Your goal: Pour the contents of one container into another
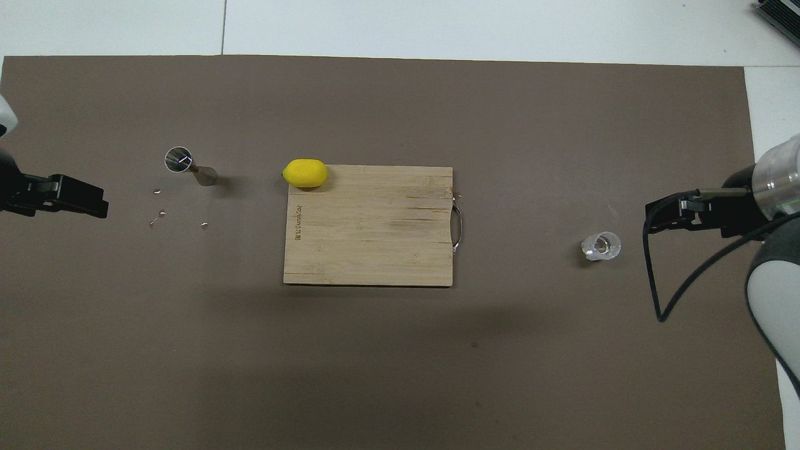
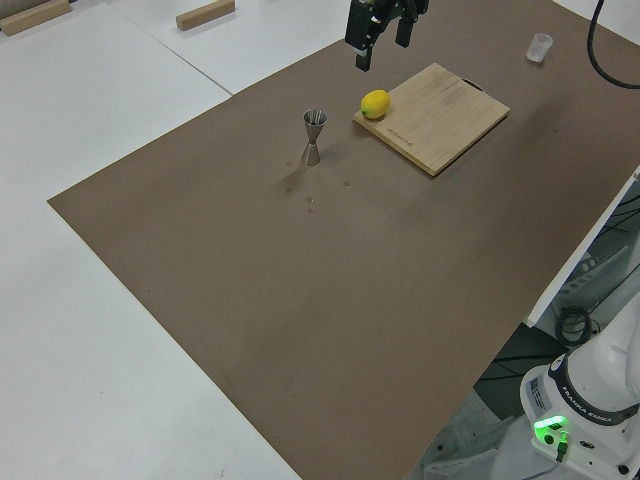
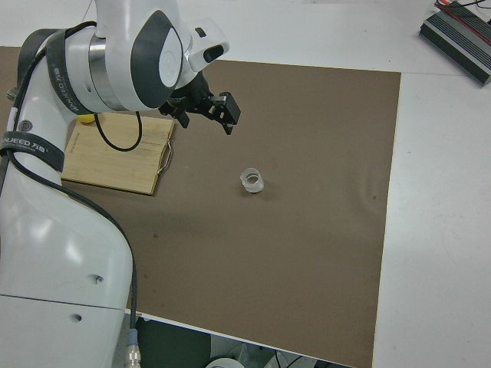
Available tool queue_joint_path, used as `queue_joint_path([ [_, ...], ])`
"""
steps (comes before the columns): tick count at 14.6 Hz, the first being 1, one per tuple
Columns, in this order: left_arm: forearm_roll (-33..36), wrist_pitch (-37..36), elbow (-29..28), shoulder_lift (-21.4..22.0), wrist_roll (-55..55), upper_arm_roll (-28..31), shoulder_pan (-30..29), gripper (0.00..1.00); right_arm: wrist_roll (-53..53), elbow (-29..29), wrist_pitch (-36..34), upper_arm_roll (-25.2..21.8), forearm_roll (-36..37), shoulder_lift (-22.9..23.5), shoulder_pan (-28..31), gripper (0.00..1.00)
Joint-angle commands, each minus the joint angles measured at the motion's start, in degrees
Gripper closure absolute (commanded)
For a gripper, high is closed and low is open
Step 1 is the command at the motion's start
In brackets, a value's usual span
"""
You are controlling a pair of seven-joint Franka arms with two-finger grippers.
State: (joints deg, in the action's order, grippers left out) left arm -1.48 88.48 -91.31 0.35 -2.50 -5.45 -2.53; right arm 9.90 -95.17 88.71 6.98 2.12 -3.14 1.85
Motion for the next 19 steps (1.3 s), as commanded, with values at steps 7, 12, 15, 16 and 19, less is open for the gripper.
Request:
queue_joint_path([
  [7, -0.5, 0.2, 0.6, 0.0, -1.1, 0.0, -0.2, 0.0, -1.4, -0.9, 0.1, 0.0, -1.3, -1.1, 0.7, 0.0],
  [12, -0.5, 1.0, 0.3, 0.1, -0.9, -0.1, 0.3, 0.0, -1.4, -0.9, 0.1, 0.0, -1.3, -1.1, 0.7, 0.0],
  [15, -0.5, 0.9, -0.4, 0.4, -0.5, -0.1, 0.4, 0.0, -1.4, -0.9, 0.1, 0.0, -1.3, -1.1, 0.7, 0.0],
  [16, -0.5, 0.8, -0.4, 0.4, -0.6, -0.1, 0.4, 0.0, -1.4, -0.9, 0.0, 0.0, -1.3, -1.1, 0.7, 0.0],
  [19, -0.5, 1.2, -0.5, 0.4, -0.3, -0.4, 0.5, 0.0, -1.4, -0.9, 0.0, 0.0, -1.3, -1.1, 0.7, 0.0],
])
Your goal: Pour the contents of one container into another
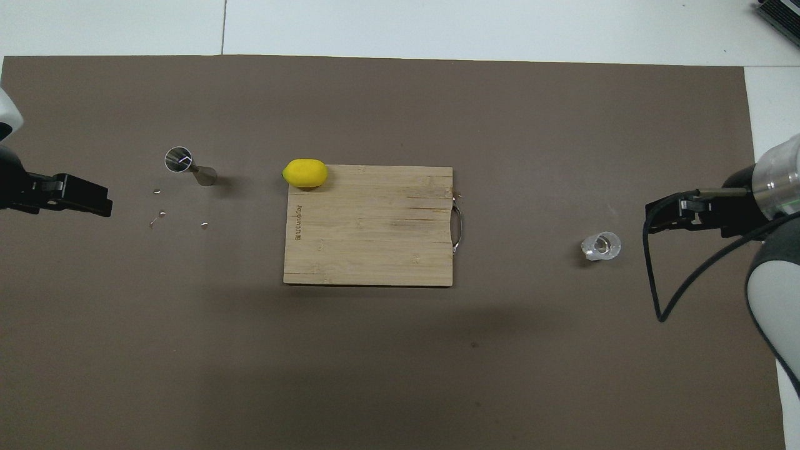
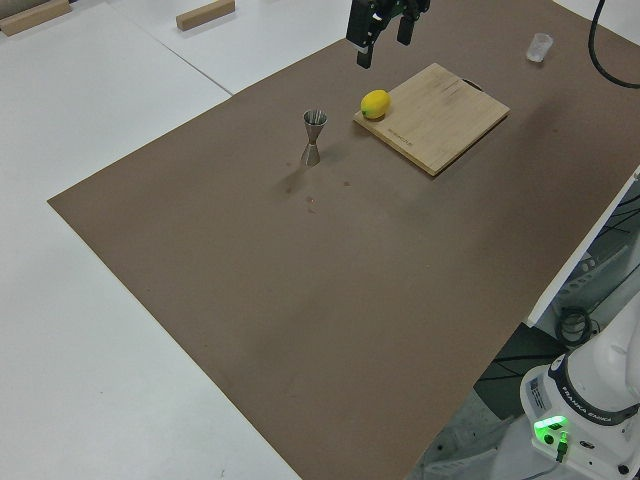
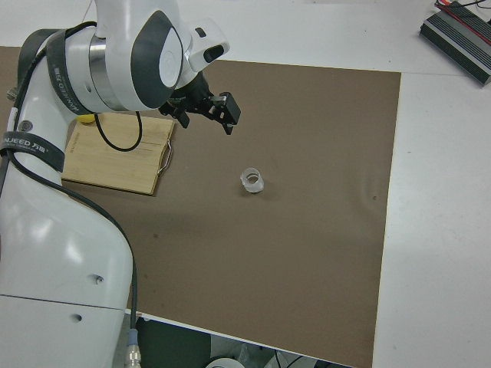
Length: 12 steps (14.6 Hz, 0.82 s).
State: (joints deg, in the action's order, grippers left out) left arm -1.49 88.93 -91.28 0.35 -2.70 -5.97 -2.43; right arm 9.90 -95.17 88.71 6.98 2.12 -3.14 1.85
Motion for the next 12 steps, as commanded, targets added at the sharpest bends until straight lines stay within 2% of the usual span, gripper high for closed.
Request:
queue_joint_path([
  [1, -0.4, 0.7, -0.6, 0.0, -0.1, 0.0, 0.4, 0.0, -1.4, -0.9, 0.0, 0.0, -1.3, -1.1, 0.7, 0.0],
  [6, -7.3, -1.7, -0.6, -5.8, 1.6, 1.3, -3.2, 0.0, -1.4, -0.9, 0.0, 0.0, -1.3, -1.1, 0.7, 0.0],
  [9, -17.1, -0.7, -0.7, -9.7, 8.5, 7.3, -4.1, 0.0, -1.4, -0.9, 0.0, 0.0, -1.3, -1.0, 0.7, 0.0],
  [12, -27.0, 4.5, -6.1, -9.8, 20.2, 11.1, -3.9, 0.0, -1.4, -0.9, 0.0, 0.0, -1.3, -1.1, 0.7, 0.0],
])
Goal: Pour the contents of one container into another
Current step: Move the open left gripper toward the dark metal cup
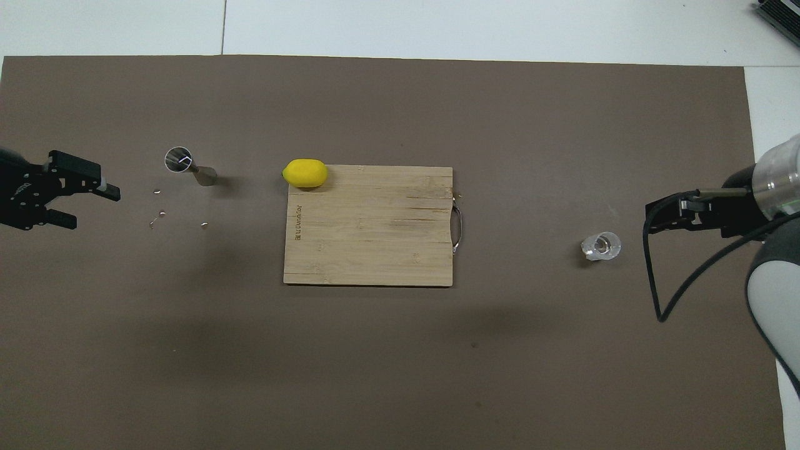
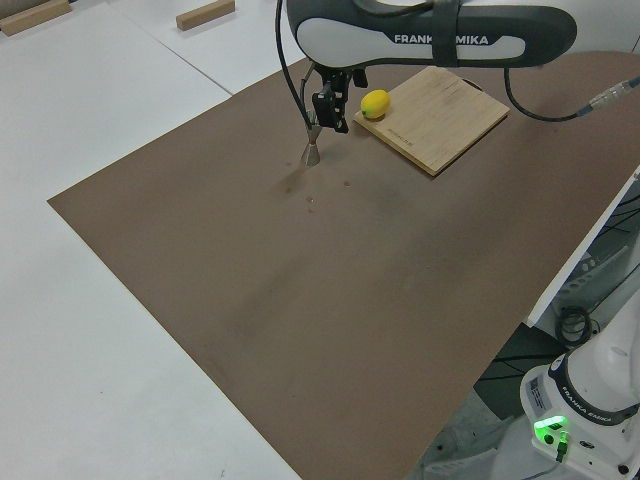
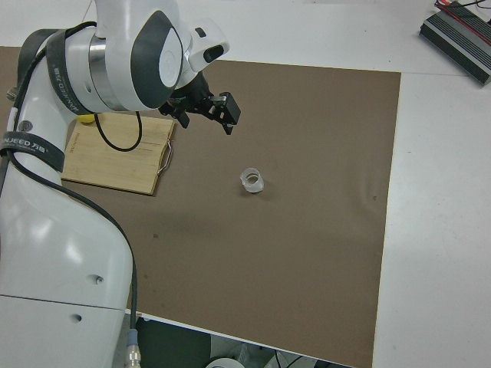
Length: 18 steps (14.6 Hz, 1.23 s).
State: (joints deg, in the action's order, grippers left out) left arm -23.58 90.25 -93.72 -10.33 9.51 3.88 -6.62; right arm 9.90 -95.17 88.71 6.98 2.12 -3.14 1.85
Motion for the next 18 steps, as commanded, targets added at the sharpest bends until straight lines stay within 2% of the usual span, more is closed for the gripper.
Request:
queue_joint_path([
  [1, -7.9, 4.5, -5.2, 0.7, 14.2, 1.8, 0.3, 0.0, -1.4, -0.9, 0.1, 0.0, -1.3, -1.1, 0.7, 0.0],
  [5, -20.7, 10.6, -9.5, -0.7, 40.6, 2.8, -0.8, 0.0, -1.4, -0.9, 0.0, 0.0, -1.3, -1.1, 0.7, 0.0],
  [8, -29.2, 15.3, -12.2, -2.2, 53.4, 2.6, -2.3, 0.0, -1.4, -0.9, 0.0, 0.1, -1.3, -1.1, 0.6, 0.0],
  [15, -42.0, 16.1, -15.4, -7.0, 52.9, 2.1, -4.8, 0.0, -1.4, -0.9, 0.0, 0.0, -1.3, -1.1, 0.7, 0.0],
  [18, -45.2, 16.5, -17.9, -7.3, 45.6, 1.8, -4.2, 0.0, -1.4, -0.9, 0.0, 0.0, -1.3, -1.0, 0.7, 0.0],
])
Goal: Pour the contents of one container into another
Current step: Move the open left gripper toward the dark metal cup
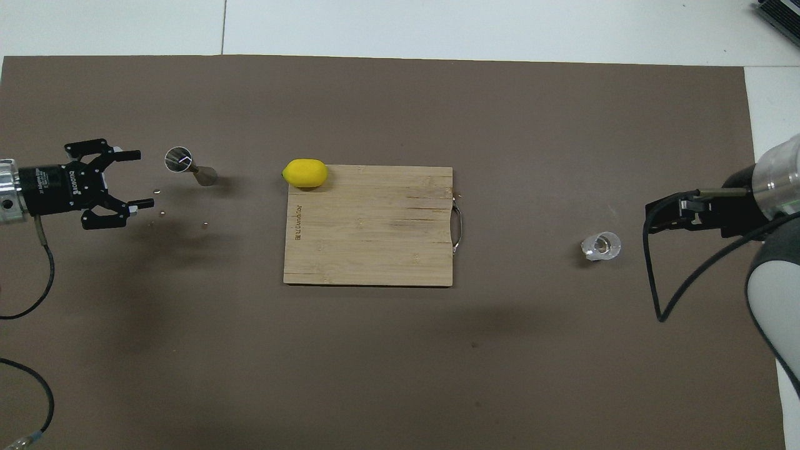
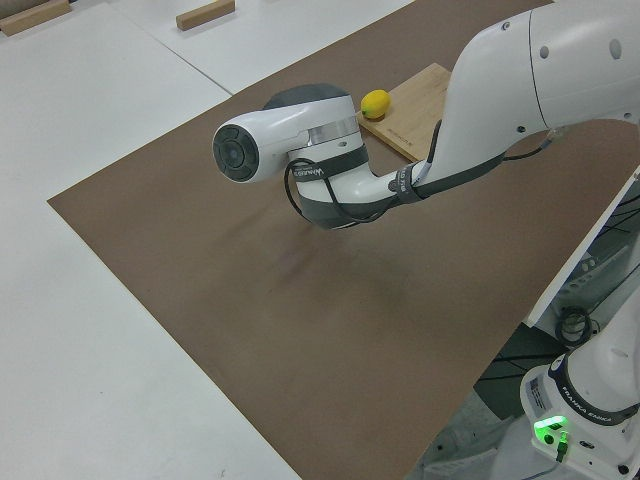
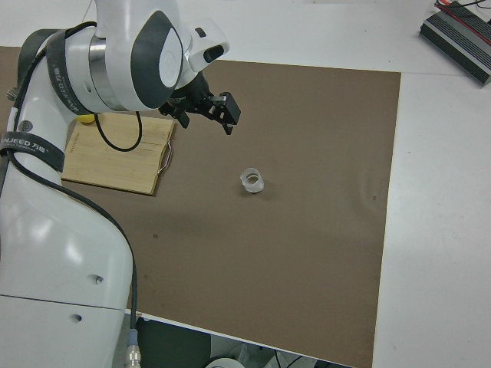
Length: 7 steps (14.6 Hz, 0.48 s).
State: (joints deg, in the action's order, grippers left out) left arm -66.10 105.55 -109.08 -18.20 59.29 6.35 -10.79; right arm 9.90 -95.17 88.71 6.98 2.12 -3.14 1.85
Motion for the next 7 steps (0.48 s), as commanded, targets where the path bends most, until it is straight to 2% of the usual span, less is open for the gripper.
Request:
queue_joint_path([
  [1, -4.3, 1.5, -3.4, 0.5, -4.8, -0.6, 0.2, 0.0, -1.4, -0.9, 0.0, 0.0, -1.3, -1.0, 0.7, 0.0],
  [7, -9.6, 7.1, -5.1, 0.3, -5.0, -1.7, 0.6, 0.0, -1.4, -0.9, 0.1, 0.0, -1.3, -1.0, 0.7, 0.0],
])
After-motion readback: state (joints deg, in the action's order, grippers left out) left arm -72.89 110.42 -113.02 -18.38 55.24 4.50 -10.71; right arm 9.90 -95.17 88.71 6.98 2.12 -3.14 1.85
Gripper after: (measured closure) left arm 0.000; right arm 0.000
